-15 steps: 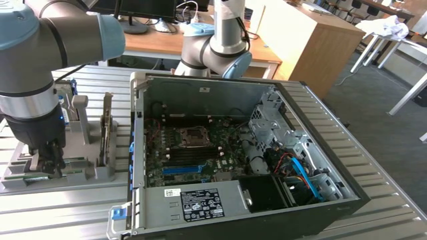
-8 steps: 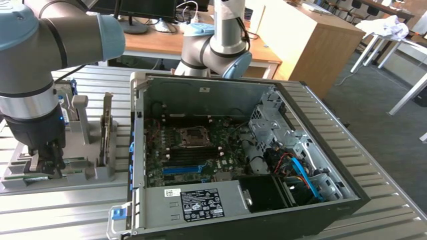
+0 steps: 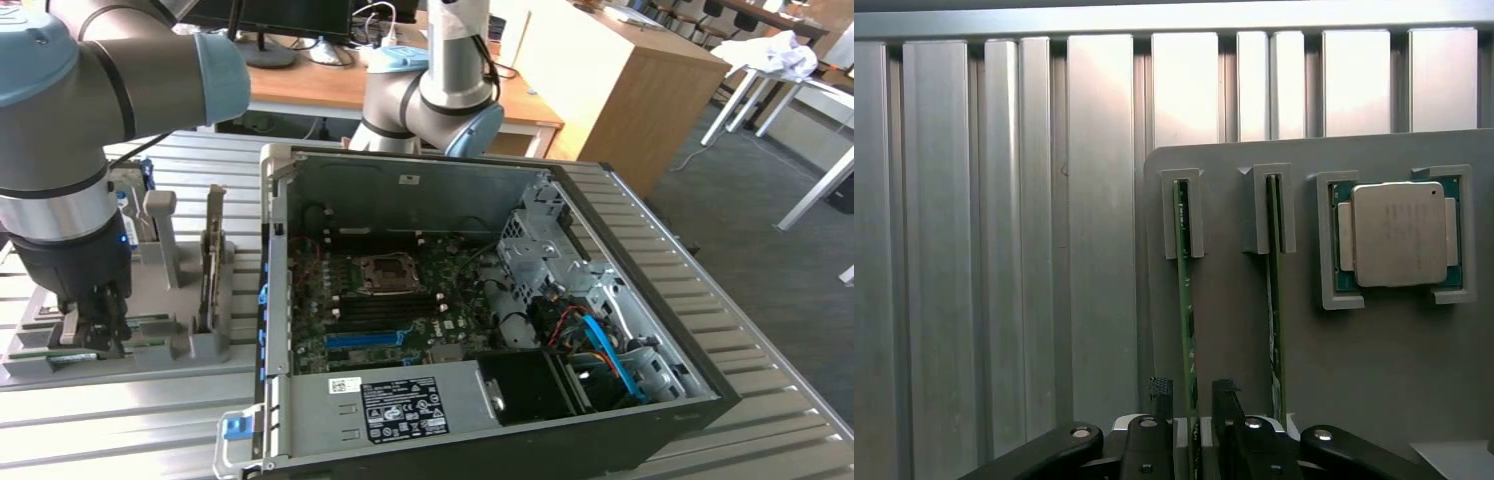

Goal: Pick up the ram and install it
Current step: 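Pick up the ram and move it above insertion slot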

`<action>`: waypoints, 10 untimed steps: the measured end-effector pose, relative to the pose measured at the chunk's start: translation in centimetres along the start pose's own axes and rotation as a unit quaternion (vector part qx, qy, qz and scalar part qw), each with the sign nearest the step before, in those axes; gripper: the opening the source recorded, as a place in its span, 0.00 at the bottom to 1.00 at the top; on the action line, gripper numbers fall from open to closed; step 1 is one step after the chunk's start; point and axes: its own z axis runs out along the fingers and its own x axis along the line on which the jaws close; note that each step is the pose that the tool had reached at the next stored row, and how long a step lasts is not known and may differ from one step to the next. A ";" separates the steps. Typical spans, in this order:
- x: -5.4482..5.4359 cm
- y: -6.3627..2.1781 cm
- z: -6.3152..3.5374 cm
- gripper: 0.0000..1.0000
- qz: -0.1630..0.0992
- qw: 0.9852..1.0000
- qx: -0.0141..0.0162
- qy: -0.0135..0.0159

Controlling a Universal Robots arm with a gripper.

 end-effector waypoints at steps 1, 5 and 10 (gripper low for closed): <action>0.0 0.00 0.00 0.30 0.000 1.000 0.000 0.000; 0.0 0.00 0.01 0.30 0.000 1.000 0.000 0.000; 0.0 0.00 0.01 0.28 0.000 1.000 0.000 0.000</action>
